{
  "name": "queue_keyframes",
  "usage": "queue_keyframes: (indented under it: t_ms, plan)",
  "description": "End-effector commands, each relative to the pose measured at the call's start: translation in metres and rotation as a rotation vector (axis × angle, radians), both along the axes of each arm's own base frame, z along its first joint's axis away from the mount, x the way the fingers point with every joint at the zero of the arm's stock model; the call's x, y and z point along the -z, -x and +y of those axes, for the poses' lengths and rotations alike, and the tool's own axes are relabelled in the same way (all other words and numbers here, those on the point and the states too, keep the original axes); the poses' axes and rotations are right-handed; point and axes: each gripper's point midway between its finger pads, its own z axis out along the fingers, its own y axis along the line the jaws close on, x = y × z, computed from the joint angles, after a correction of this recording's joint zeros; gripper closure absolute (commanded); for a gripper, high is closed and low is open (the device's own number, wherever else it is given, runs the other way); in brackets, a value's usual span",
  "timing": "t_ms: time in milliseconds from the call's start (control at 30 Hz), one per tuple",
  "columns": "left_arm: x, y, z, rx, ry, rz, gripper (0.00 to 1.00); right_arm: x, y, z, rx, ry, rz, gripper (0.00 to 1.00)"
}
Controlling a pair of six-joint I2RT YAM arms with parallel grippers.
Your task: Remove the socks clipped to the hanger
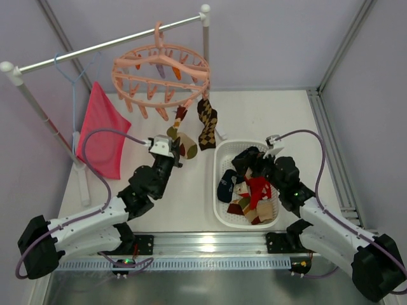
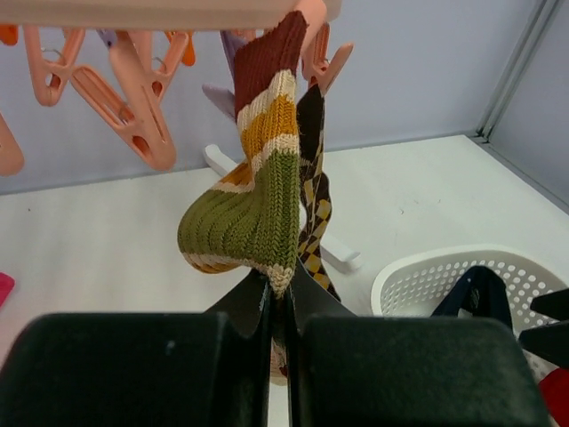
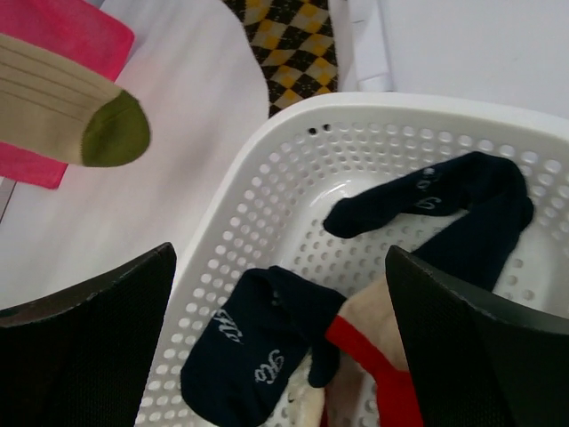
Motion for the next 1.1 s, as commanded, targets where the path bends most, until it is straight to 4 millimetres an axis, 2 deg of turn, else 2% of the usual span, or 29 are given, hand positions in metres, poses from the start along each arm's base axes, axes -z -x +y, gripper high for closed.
queue_keyframes:
  t_ms: [0,167,267,433,533,567,600,633,667,700,767,867,967,1000,1033,1067]
  plan:
    - [0.011,0.007,0.004,0.010,0.002,0.014,1.00,-0.041,-0.010,0.026,-0.025,-0.050,-0.107,0.00]
    - [0.019,0.016,0.010,0.038,-0.002,0.008,1.00,-0.058,-0.001,0.063,-0.145,-0.132,-0.149,0.00]
    - [0.024,0.024,0.006,0.093,0.029,0.011,1.00,-0.070,0.007,0.079,-0.192,-0.152,-0.185,0.00]
    - [0.024,0.031,-0.009,0.184,0.019,0.023,1.00,-0.104,0.015,0.095,-0.253,-0.194,-0.286,0.00]
    - [0.031,0.030,-0.015,0.199,0.010,0.042,1.00,-0.127,0.019,0.105,-0.304,-0.209,-0.350,0.00]
    - [0.032,0.030,-0.015,0.197,0.011,0.046,1.00,-0.127,0.018,0.109,-0.318,-0.197,-0.344,0.00]
    - [0.033,0.030,-0.016,0.203,0.010,0.051,1.00,-0.145,0.017,0.115,-0.335,-0.200,-0.370,0.00]
    - [0.034,0.031,-0.017,0.212,0.011,0.055,1.00,-0.150,0.015,0.117,-0.338,-0.189,-0.369,0.00]
    - [0.033,0.033,-0.018,0.221,0.013,0.056,1.00,-0.146,0.011,0.121,-0.345,-0.150,-0.356,0.00]
    - [0.032,0.034,-0.019,0.232,0.013,0.057,1.00,-0.165,0.010,0.125,-0.361,-0.158,-0.388,0.00]
    - [0.031,0.036,-0.017,0.235,0.024,0.054,1.00,-0.175,0.007,0.130,-0.373,-0.142,-0.402,0.00]
    - [0.028,0.039,-0.015,0.242,0.032,0.048,1.00,-0.204,0.000,0.140,-0.397,-0.124,-0.448,0.00]
    - [0.024,0.041,-0.012,0.246,0.039,0.039,1.00,-0.203,-0.007,0.152,-0.432,-0.084,-0.425,0.00]
    - [0.024,0.042,-0.012,0.248,0.042,0.037,1.00,-0.216,-0.008,0.156,-0.440,-0.086,-0.449,0.00]
    - [0.022,0.043,-0.012,0.253,0.045,0.033,1.00,-0.211,-0.011,0.160,-0.451,-0.073,-0.437,0.00]
    - [0.022,0.043,-0.012,0.255,0.047,0.033,1.00,-0.221,-0.013,0.162,-0.454,-0.082,-0.449,0.00]
